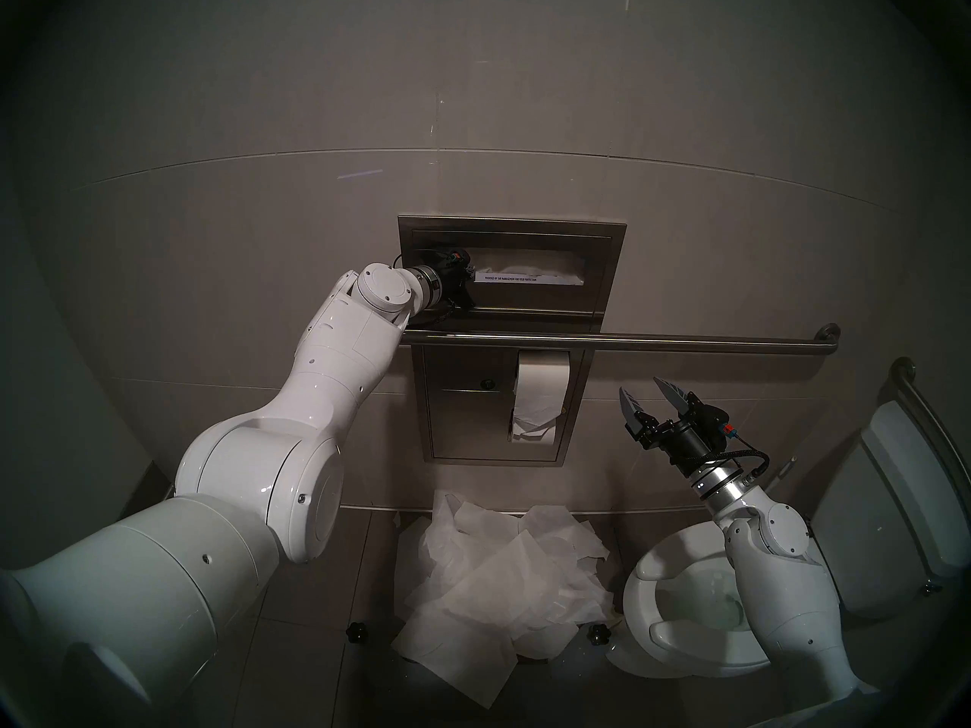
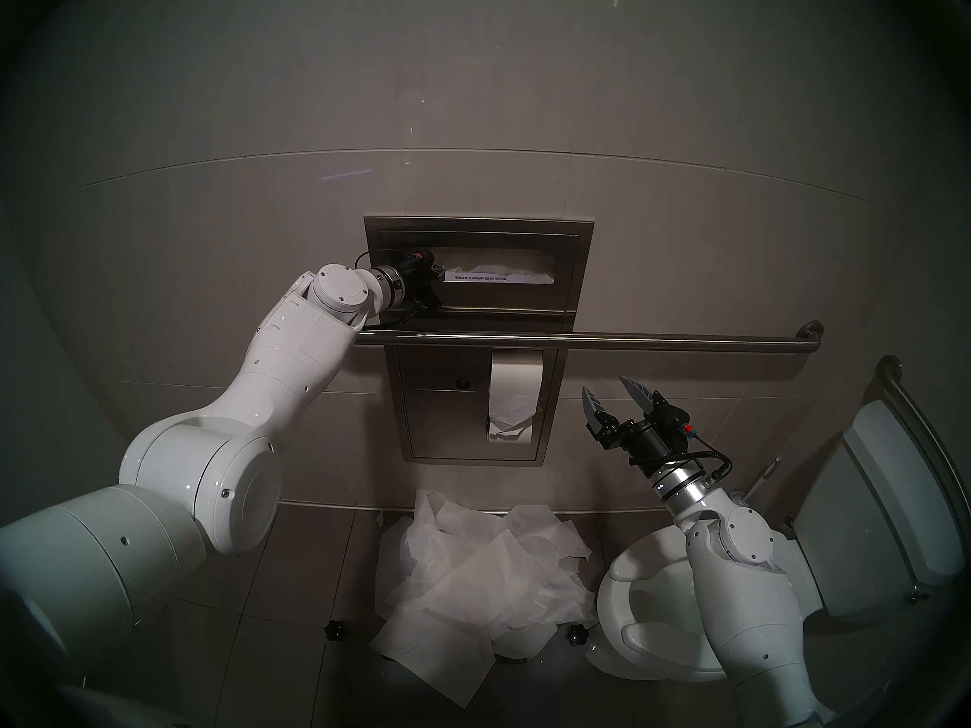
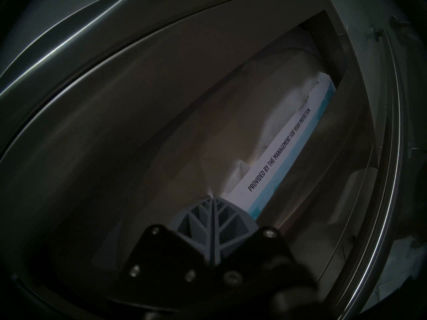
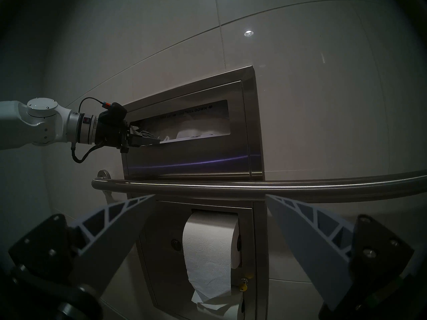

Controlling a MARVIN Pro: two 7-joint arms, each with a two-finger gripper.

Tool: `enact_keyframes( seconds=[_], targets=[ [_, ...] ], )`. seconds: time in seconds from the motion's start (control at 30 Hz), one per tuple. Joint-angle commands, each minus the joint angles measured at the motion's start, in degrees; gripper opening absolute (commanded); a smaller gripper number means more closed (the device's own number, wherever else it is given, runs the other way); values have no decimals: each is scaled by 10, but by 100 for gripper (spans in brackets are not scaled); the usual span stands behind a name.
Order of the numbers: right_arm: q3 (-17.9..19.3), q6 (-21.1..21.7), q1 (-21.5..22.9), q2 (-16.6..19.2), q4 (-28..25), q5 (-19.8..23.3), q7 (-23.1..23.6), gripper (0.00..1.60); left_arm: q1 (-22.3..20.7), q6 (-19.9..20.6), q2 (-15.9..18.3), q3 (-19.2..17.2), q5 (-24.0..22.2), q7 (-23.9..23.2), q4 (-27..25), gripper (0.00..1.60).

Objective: Take out a toilet seat cover

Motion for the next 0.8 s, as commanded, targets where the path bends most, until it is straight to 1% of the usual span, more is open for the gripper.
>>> enact_keyframes(
  seconds=[0.0,0.03,0.2,0.23,0.27,0.37,0.4,0.43,0.47,0.53,0.6,0.63,0.67,0.7,0.73,0.77],
  targets=[
    [4,-6,16,1,-22,2,0,160,-54,-42,-5,0,-6,-4,2,0],
    [4,-6,16,1,-22,3,0,160,-64,-49,-6,4,-5,-10,17,0],
    [5,-7,15,0,-27,3,-1,160,-59,-98,-6,16,-7,-18,48,0],
    [5,-7,15,0,-28,3,-2,160,-58,-116,-6,12,-13,-18,58,0],
    [5,-7,14,0,-29,3,-2,160,-56,-111,-7,12,-16,-18,59,0],
    [6,-6,13,-1,-32,2,-4,160,-48,-152,-5,3,-32,-21,70,0],
    [6,-6,13,-1,-33,2,-4,160,-41,-152,-5,2,-38,-25,63,0],
    [6,-6,12,-1,-34,2,-5,160,-38,-172,-3,1,-42,-27,66,0],
    [6,-5,12,-1,-35,1,-6,160,-33,-172,-2,2,-43,-28,59,0],
    [6,-5,11,-1,-36,1,-8,160,-27,-195,3,-2,-49,-30,56,0],
    [6,-5,11,-1,-37,1,-8,160,-24,-197,5,-5,-53,-29,50,0],
    [6,-5,10,-1,-37,1,-9,160,-25,-225,7,-12,-56,-29,56,0],
    [6,-5,10,-1,-38,1,-10,160,-23,-228,9,-17,-60,-27,50,0],
    [6,-5,10,-1,-38,1,-11,160,-18,-223,10,-21,-66,-30,40,0],
    [5,-5,10,0,-38,1,-12,160,-16,-240,11,-26,-69,-32,39,0],
    [5,-4,10,0,-38,1,-12,160,-13,-247,12,-30,-72,-34,35,0]
  ],
)
